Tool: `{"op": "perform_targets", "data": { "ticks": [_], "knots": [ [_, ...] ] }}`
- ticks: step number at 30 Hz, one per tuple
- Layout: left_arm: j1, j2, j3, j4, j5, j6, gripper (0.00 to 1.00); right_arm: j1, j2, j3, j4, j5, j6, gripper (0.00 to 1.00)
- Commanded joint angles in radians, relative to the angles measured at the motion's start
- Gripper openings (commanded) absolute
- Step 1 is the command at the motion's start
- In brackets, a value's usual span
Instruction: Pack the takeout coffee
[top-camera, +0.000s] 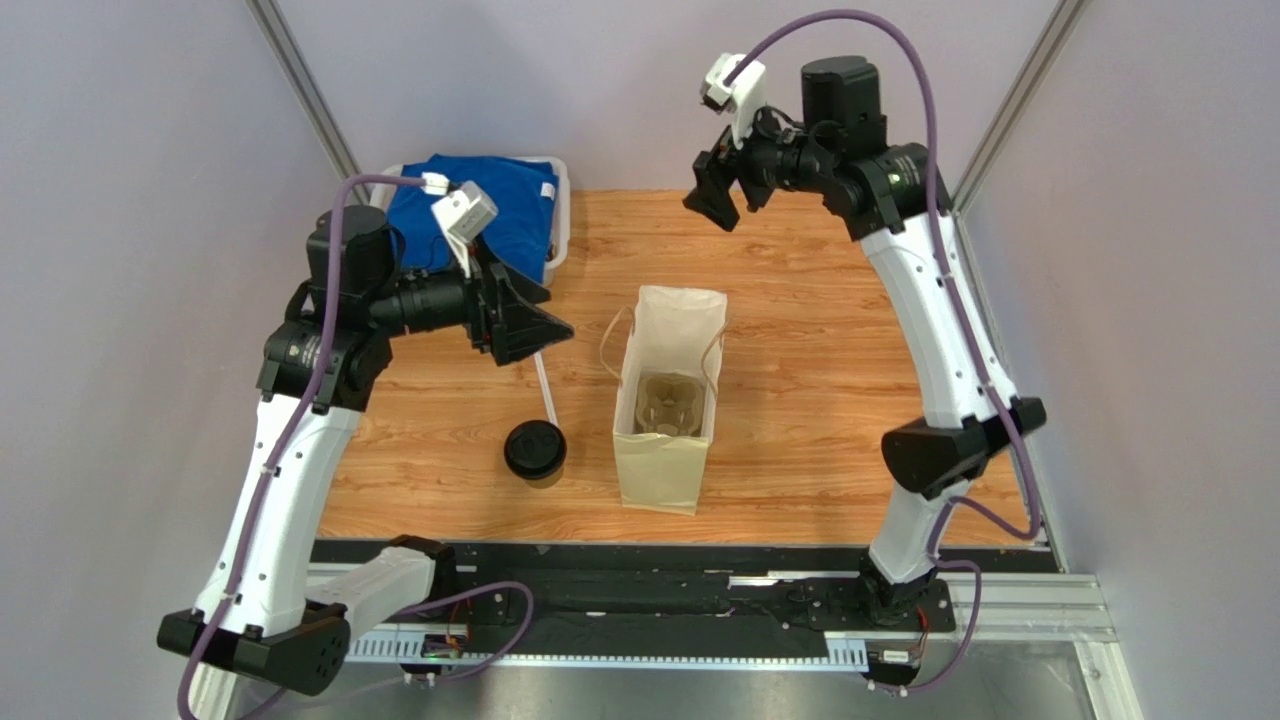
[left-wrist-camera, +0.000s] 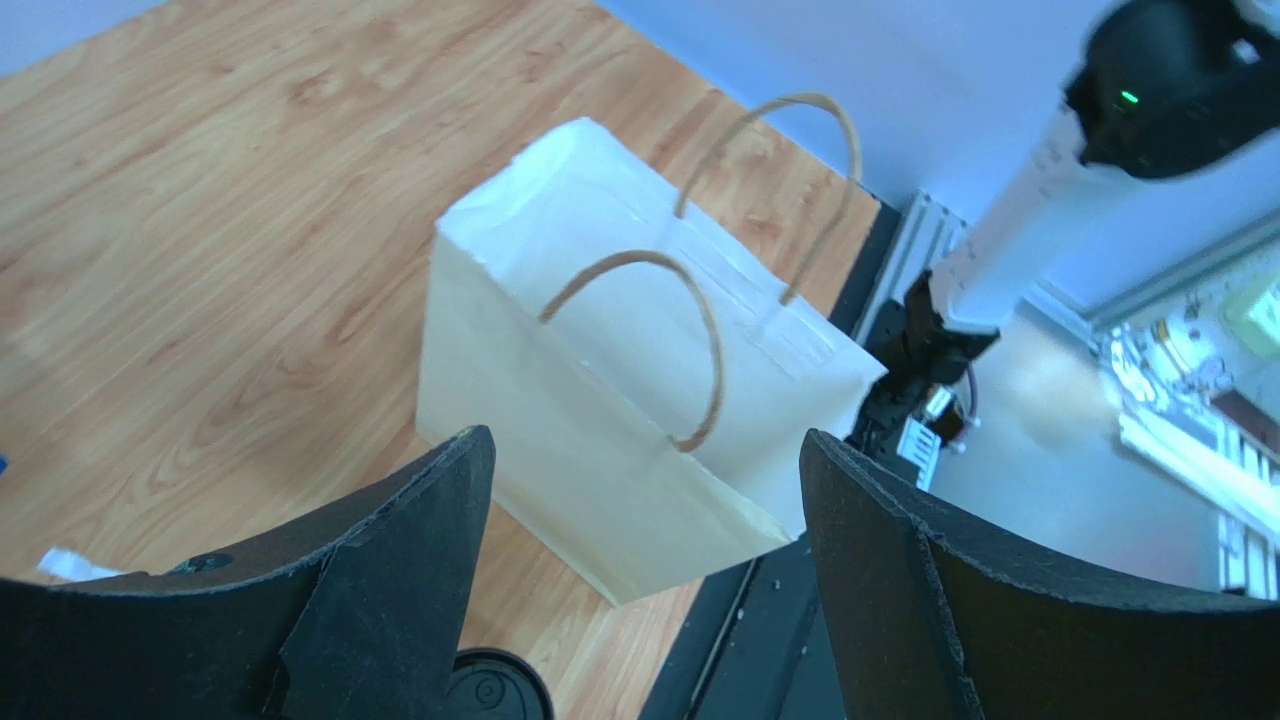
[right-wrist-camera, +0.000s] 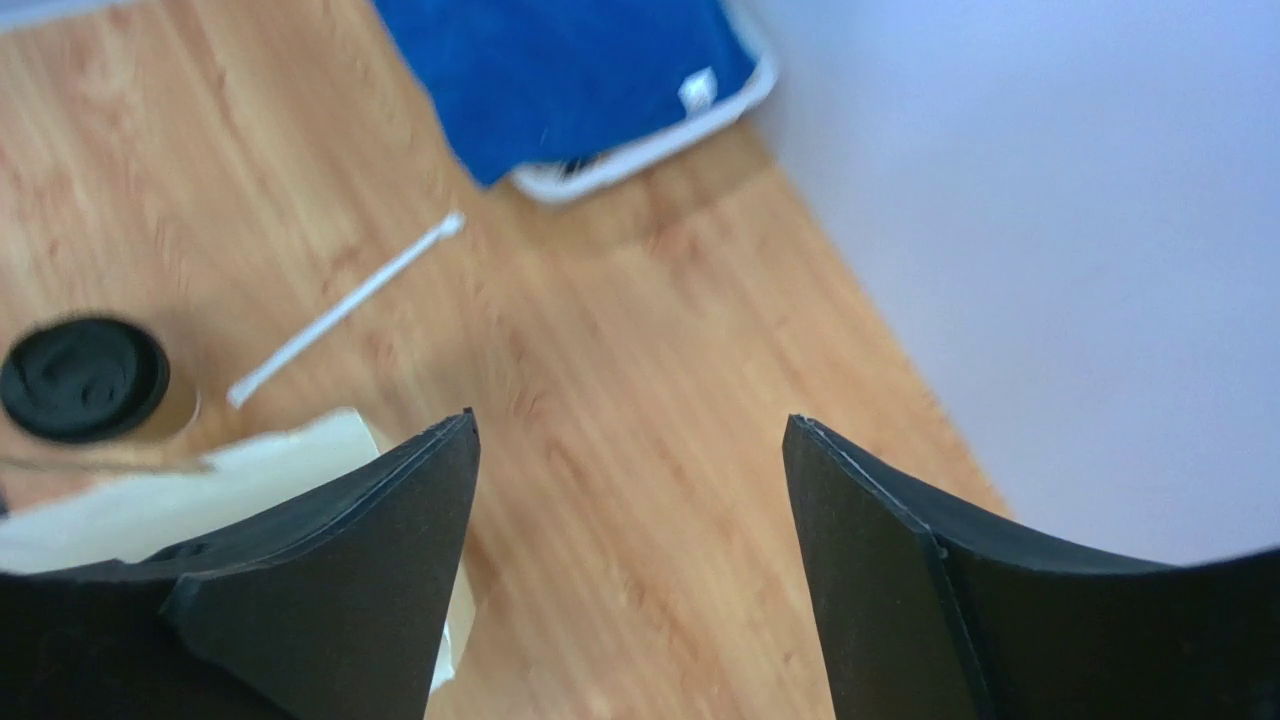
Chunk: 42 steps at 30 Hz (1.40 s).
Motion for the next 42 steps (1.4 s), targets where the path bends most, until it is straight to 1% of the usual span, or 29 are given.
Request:
{"op": "perform_targets", "data": {
  "ticks": [1, 2, 3, 4, 7, 9, 10, 11, 13, 14, 15, 17, 18, 19, 20, 23, 24, 25, 26, 27, 29, 30, 32, 34, 42],
  "knots": [
    [-0.133, 0.035, 0.041, -0.036, -0.082, 0.063, 0.83, -0.023, 0.115, 0.059, -0.354, -0.202, -0.164, 0.77],
    [-0.141, 0.044, 0.041, -0.043, -0.087, 0.063, 0.83, -0.023, 0.124, 0.047, -0.373, -0.211, -0.225, 0.76],
    [-0.143, 0.045, 0.035, -0.046, -0.09, 0.059, 0.83, -0.023, 0.124, 0.027, -0.381, -0.216, -0.241, 0.76],
    [-0.143, 0.05, 0.03, -0.053, -0.125, 0.057, 0.83, -0.023, 0.126, 0.01, -0.379, -0.215, -0.257, 0.75],
    [-0.138, 0.058, 0.024, -0.15, -0.216, 0.108, 0.86, -0.023, 0.147, -0.025, -0.384, -0.199, -0.318, 0.75],
    [-0.122, 0.064, 0.014, -0.202, -0.247, 0.176, 0.89, -0.023, 0.178, -0.021, -0.394, -0.193, -0.353, 0.75],
    [-0.119, 0.065, 0.006, -0.264, -0.285, 0.215, 0.89, -0.022, 0.189, -0.011, -0.402, -0.193, -0.359, 0.75],
    [-0.117, 0.062, -0.005, -0.292, -0.308, 0.308, 0.9, -0.022, 0.199, 0.01, -0.408, -0.195, -0.367, 0.75],
    [-0.117, 0.048, -0.054, -0.352, -0.362, 0.391, 0.91, -0.022, 0.221, 0.024, -0.43, -0.205, -0.386, 0.74],
    [-0.118, 0.023, -0.077, -0.365, -0.365, 0.475, 0.91, -0.022, 0.225, 0.024, -0.43, -0.208, -0.39, 0.74],
    [-0.117, 0.004, -0.133, -0.368, -0.371, 0.514, 0.92, -0.022, 0.227, 0.016, -0.431, -0.215, -0.396, 0.73],
    [-0.118, -0.04, -0.192, -0.359, -0.388, 0.598, 0.94, -0.019, 0.227, 0.007, -0.433, -0.219, -0.404, 0.7],
    [-0.12, -0.047, -0.236, -0.357, -0.386, 0.629, 0.94, -0.015, 0.227, -0.003, -0.431, -0.219, -0.407, 0.67],
    [-0.119, -0.051, -0.255, -0.356, -0.379, 0.684, 0.95, -0.012, 0.229, -0.007, -0.431, -0.219, -0.41, 0.66],
    [-0.119, -0.05, -0.272, -0.351, -0.38, 0.706, 0.95, -0.009, 0.23, -0.008, -0.43, -0.218, -0.41, 0.64],
    [-0.122, -0.031, -0.319, -0.346, -0.377, 0.804, 0.98, -0.002, 0.239, -0.005, -0.431, -0.208, -0.409, 0.54],
    [-0.122, -0.03, -0.339, -0.345, -0.367, 0.824, 0.98, -0.002, 0.239, -0.002, -0.43, -0.205, -0.406, 0.49],
    [-0.123, -0.028, -0.351, -0.345, -0.359, 0.874, 0.98, 0.001, 0.241, -0.004, -0.427, -0.204, -0.4, 0.45],
    [-0.123, -0.03, -0.365, -0.342, -0.353, 0.894, 0.98, 0.001, 0.241, -0.004, -0.425, -0.204, -0.393, 0.41],
    [-0.123, -0.033, -0.394, -0.328, -0.341, 0.914, 0.99, 0.004, 0.242, -0.004, -0.421, -0.199, -0.389, 0.3],
    [-0.123, -0.036, -0.437, -0.314, -0.333, 0.973, 0.99, 0.004, 0.242, -0.004, -0.417, -0.198, -0.378, 0.19],
    [-0.123, -0.038, -0.45, -0.305, -0.324, 0.997, 0.99, 0.006, 0.242, -0.004, -0.416, -0.198, -0.373, 0.09],
    [-0.123, -0.038, -0.482, -0.296, -0.317, 1.057, 0.99, 0.006, 0.241, -0.005, -0.41, -0.195, -0.358, 0.0],
    [-0.125, -0.03, -0.496, -0.279, -0.314, 1.095, 0.99, 0.008, 0.241, -0.007, -0.405, -0.193, -0.35, 0.0],
    [-0.128, -0.001, -0.539, -0.202, -0.298, 1.129, 0.99, 0.008, 0.238, -0.014, -0.396, -0.205, -0.33, 0.0]
  ]
}}
